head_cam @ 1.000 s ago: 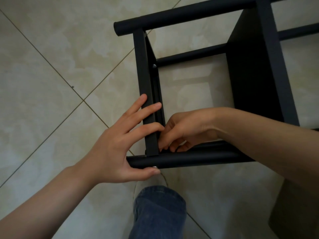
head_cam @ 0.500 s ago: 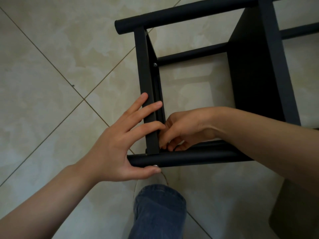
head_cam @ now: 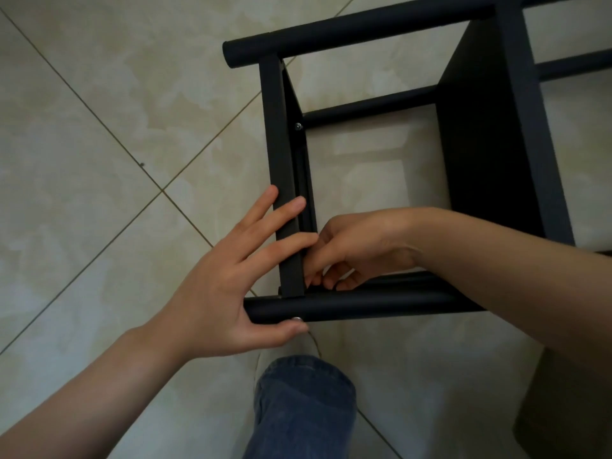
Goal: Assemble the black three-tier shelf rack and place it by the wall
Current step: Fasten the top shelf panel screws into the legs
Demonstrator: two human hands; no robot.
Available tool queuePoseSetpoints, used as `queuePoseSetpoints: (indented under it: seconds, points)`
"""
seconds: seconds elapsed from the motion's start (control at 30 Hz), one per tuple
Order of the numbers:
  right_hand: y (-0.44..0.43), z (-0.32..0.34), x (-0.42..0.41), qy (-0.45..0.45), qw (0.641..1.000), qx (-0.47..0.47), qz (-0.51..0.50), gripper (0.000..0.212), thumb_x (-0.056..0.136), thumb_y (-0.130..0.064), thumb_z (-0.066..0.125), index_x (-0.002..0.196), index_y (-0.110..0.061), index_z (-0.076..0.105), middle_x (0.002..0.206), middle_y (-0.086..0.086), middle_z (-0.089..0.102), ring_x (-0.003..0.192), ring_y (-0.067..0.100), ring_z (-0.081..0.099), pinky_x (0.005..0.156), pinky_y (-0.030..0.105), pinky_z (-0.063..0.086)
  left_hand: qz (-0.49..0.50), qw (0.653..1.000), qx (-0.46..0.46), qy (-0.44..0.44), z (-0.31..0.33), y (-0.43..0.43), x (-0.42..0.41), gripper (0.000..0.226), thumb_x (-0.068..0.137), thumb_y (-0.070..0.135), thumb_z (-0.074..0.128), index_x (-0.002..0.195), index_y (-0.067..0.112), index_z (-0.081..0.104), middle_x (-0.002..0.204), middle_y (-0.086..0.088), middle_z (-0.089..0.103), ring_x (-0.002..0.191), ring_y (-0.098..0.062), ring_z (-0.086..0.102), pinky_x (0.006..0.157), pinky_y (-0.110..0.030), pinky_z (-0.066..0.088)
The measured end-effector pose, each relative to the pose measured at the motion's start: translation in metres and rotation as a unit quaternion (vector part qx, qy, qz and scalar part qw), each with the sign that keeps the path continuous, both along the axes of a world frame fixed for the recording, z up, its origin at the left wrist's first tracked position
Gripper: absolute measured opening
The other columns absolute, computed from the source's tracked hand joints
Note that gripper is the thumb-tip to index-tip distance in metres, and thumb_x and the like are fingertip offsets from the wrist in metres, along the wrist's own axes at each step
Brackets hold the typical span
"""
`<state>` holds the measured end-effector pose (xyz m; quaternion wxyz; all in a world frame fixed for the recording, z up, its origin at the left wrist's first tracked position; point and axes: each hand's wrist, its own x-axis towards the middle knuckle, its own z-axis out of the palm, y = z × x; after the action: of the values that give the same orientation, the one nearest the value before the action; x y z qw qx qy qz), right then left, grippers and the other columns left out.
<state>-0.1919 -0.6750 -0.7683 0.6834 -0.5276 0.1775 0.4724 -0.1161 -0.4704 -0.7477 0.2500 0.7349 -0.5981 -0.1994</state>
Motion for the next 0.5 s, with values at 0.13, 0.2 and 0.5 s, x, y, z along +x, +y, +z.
queuePoseSetpoints:
  seconds: [0.13,0.2,0.5]
  points:
    - [-0.002,0.004,-0.003,0.003,1.0,-0.003,-0.009,0.022,0.092,-0.032,0.066,0.082,-0.017,0.079,0.085,-0.001,0.069,0.078,0.012,0.058,0.081,0.028,0.047,0.055,0.998,0.004,0.005,0.001,0.01,-0.016,0.077,0.087,0.049,0.068,0.151,0.016,0.04,0.167,-0.003,0.024,0.157,-0.029,0.008,0.125,-0.03,0.016]
    - [0.0,0.007,-0.005,0.005,1.0,-0.028,-0.007,0.029,0.095,-0.037,0.062,0.082,-0.018,0.079,0.088,-0.001,0.07,0.079,0.013,0.06,0.081,0.028,0.049,0.092,0.996,0.012,0.008,0.002,0.016,-0.023,0.076,0.088,0.05,0.066,0.152,0.02,0.039,0.167,0.001,0.024,0.158,-0.025,0.006,0.125,-0.028,0.014]
    - [-0.008,0.053,-0.044,-0.099,0.951,-0.293,0.002,0.031,0.098,-0.041,0.056,0.092,-0.023,0.08,0.092,-0.006,0.073,0.09,0.012,0.065,0.08,0.024,0.05,0.35,0.886,0.022,0.302,0.013,0.022,-0.062,0.097,0.066,0.053,0.083,0.148,0.05,0.032,0.144,0.032,0.048,0.134,0.016,0.04,0.108,-0.013,0.034]
